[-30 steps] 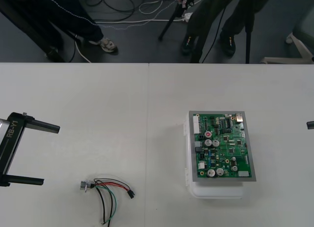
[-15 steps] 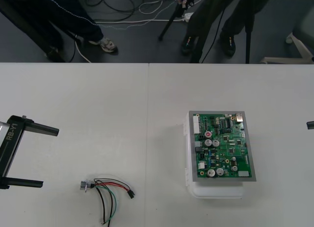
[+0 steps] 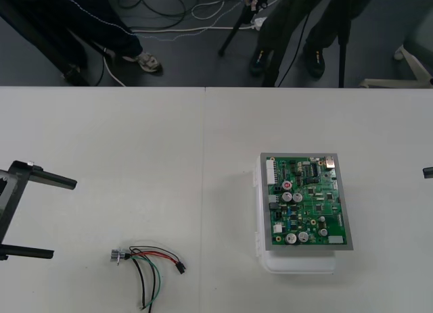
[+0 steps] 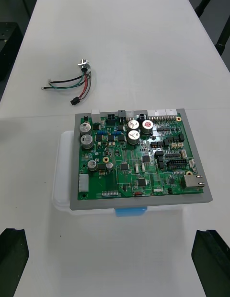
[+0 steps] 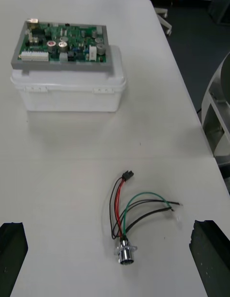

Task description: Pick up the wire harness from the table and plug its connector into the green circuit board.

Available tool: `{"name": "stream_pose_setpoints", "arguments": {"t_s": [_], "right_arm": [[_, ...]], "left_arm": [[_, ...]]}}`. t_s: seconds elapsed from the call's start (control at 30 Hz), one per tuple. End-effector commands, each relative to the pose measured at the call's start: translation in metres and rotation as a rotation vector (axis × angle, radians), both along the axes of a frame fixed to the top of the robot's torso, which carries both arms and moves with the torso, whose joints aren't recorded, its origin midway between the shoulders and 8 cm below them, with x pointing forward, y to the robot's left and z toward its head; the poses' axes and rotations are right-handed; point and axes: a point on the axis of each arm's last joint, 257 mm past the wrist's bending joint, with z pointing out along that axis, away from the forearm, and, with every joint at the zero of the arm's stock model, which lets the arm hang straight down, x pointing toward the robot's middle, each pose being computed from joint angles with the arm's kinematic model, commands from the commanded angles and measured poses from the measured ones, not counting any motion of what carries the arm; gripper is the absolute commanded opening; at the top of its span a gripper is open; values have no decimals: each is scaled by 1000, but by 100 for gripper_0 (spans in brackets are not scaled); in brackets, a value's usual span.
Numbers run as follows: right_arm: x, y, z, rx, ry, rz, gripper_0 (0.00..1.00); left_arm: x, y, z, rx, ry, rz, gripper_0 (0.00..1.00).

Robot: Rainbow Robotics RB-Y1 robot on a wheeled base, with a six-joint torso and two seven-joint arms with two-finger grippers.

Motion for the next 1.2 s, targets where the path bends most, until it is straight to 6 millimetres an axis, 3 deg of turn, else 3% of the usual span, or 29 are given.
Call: {"name": "stream_pose_setpoints", "arguments": {"t_s": [0.03,0.7,1.2], "right_arm": [[-5,0,2,20,10,-8,100],[-5,0,2,20,10,-8,100],[-5,0,2,20,10,-8,100]], "left_arm": [[3,12,-5,109,6,20,100],[-3,1,-64,318,2,100,100],[5,-6,-103,446,-119,166,100]]}}
